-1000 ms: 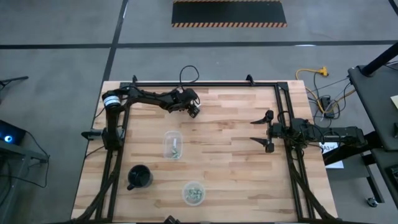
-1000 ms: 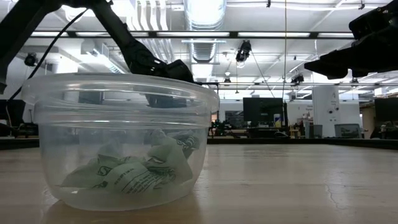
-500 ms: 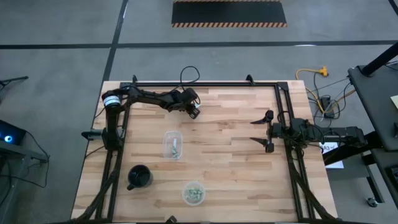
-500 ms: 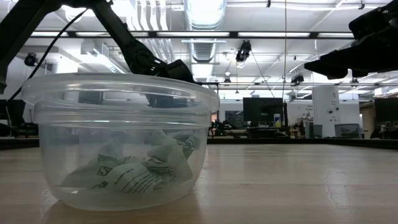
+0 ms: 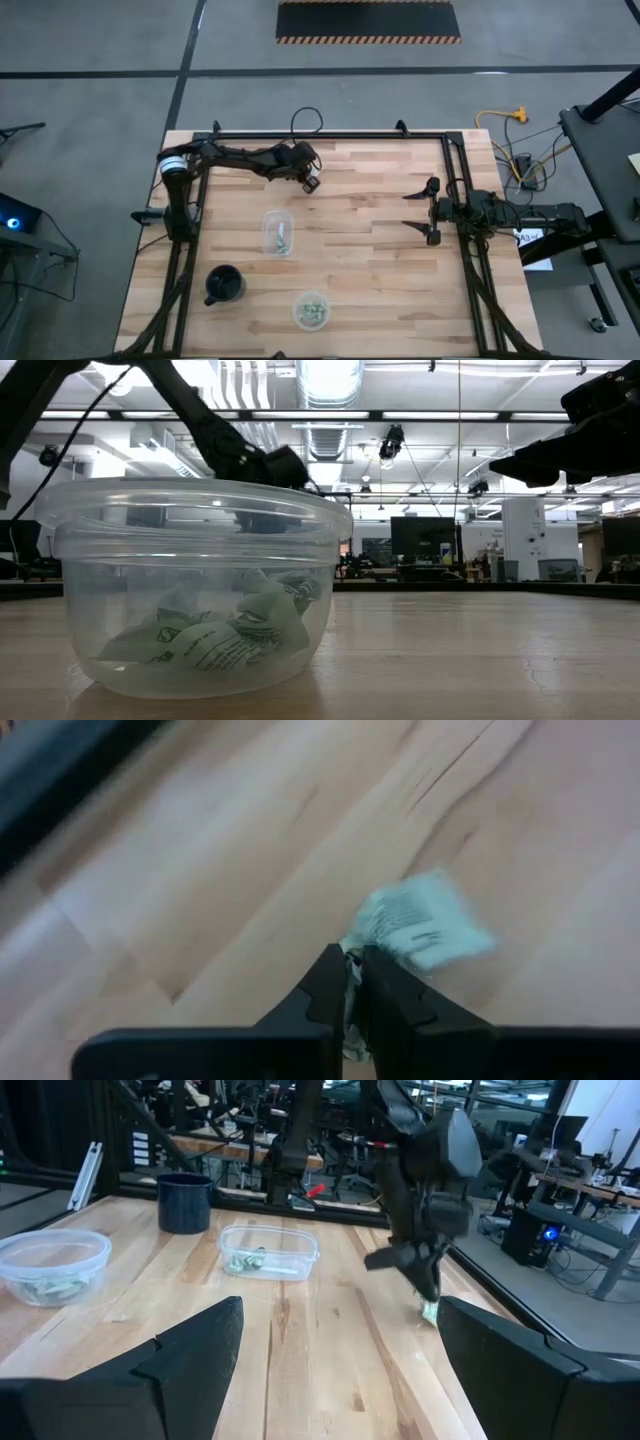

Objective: Pick and place Stevia / Truvia into bins
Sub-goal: Put the truvia packet into the oval transparent container

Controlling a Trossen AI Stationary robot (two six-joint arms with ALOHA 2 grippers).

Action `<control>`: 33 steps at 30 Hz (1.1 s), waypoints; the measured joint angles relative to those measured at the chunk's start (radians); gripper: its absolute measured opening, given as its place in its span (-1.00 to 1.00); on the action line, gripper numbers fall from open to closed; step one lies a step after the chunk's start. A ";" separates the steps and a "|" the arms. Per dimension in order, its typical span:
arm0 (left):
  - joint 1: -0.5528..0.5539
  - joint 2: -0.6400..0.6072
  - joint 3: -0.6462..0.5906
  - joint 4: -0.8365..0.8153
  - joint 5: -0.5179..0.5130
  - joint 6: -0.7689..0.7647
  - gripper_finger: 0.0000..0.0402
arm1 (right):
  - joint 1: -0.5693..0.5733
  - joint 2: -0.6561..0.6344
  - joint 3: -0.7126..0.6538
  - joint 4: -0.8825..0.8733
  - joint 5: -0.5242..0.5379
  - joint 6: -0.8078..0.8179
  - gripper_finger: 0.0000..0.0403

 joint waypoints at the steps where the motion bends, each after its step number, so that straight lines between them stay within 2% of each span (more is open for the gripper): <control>1: -0.006 -0.017 0.000 0.006 0.000 0.008 -0.97 | 0.000 0.000 0.000 0.000 -0.001 0.000 0.61; 8: -0.071 -0.136 -0.004 -0.018 -0.030 0.052 -0.98 | 0.000 0.000 0.000 0.000 0.000 0.000 0.61; 17: -0.156 -0.276 -0.023 -0.039 0.001 0.191 -0.99 | 0.000 0.001 0.000 0.000 0.000 0.000 0.61; 25: -0.194 -0.360 -0.033 -0.071 0.192 0.262 -0.98 | 0.000 0.001 0.000 0.000 0.000 0.000 0.61; 33: -0.216 -0.393 -0.073 -0.092 0.288 0.334 -0.94 | -0.001 0.002 0.000 0.000 0.000 0.000 0.61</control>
